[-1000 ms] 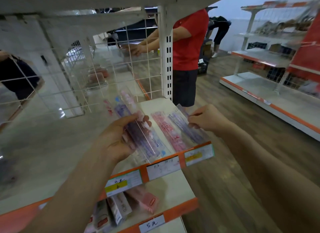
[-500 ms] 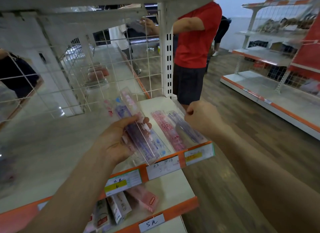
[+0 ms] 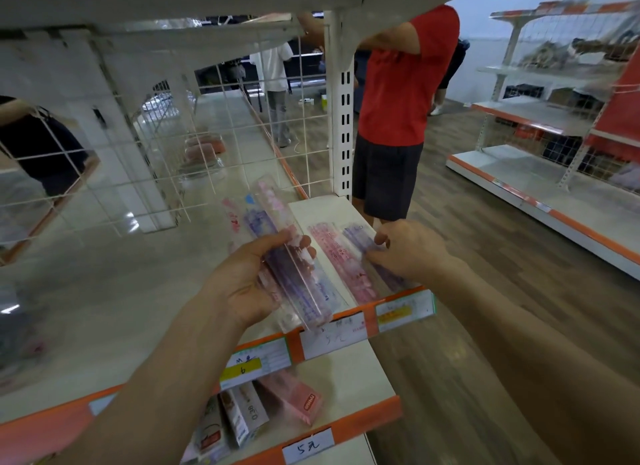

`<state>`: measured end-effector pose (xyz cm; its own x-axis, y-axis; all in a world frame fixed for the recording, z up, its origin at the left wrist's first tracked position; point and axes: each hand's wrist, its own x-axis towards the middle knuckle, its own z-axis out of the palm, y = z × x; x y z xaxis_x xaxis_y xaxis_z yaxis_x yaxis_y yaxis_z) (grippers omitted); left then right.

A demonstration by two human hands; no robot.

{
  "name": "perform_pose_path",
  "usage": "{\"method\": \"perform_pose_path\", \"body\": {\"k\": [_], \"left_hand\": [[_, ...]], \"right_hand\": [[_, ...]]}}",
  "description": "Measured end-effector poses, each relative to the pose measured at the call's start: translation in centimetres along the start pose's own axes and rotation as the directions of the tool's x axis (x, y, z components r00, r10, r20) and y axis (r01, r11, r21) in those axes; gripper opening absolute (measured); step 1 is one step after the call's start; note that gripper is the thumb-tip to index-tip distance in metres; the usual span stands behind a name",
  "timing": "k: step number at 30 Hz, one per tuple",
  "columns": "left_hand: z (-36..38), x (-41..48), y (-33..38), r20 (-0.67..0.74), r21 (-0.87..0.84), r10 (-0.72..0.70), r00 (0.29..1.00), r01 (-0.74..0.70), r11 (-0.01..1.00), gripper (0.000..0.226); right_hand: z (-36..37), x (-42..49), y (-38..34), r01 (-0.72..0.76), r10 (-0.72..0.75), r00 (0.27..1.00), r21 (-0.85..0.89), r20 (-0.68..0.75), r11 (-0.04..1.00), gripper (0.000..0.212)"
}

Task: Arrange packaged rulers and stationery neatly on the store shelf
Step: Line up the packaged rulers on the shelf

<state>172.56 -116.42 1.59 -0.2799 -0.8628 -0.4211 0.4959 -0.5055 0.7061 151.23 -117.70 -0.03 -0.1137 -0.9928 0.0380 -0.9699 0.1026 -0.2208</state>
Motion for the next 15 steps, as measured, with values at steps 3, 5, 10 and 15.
{"method": "perform_pose_path", "body": {"k": [3,5,10,15], "left_hand": [[0.3,0.0,-0.2,-0.045,0.009,-0.005,0.999,0.006,1.0,0.006],[0.5,0.2,-0.3,-0.077,0.02,-0.009,0.997,0.01,1.0,0.004],[1.0,-0.1,-0.5,-0.077,0.052,-0.002,0.997,0.006,0.999,0.015],[0.8,-0.8,-0.1,-0.058,0.05,-0.007,0.998,0.01,0.999,0.015]], "right_hand": [[-0.9,-0.7,-0.9,0.078,-0.063,0.985,0.084,-0.162,0.993,0.027],[-2.2,-1.9,-2.6,0.174,-0.106,0.963,0.275,-0.247,0.946,0.03],[-3.4,-4.1,-6.1,0.207,-0.219,0.974,0.606,-0.055,0.768,0.033],[-2.8,-4.0,-6.3,0.063,-0.191,0.979,0.775,0.076,0.629,0.011]]}}
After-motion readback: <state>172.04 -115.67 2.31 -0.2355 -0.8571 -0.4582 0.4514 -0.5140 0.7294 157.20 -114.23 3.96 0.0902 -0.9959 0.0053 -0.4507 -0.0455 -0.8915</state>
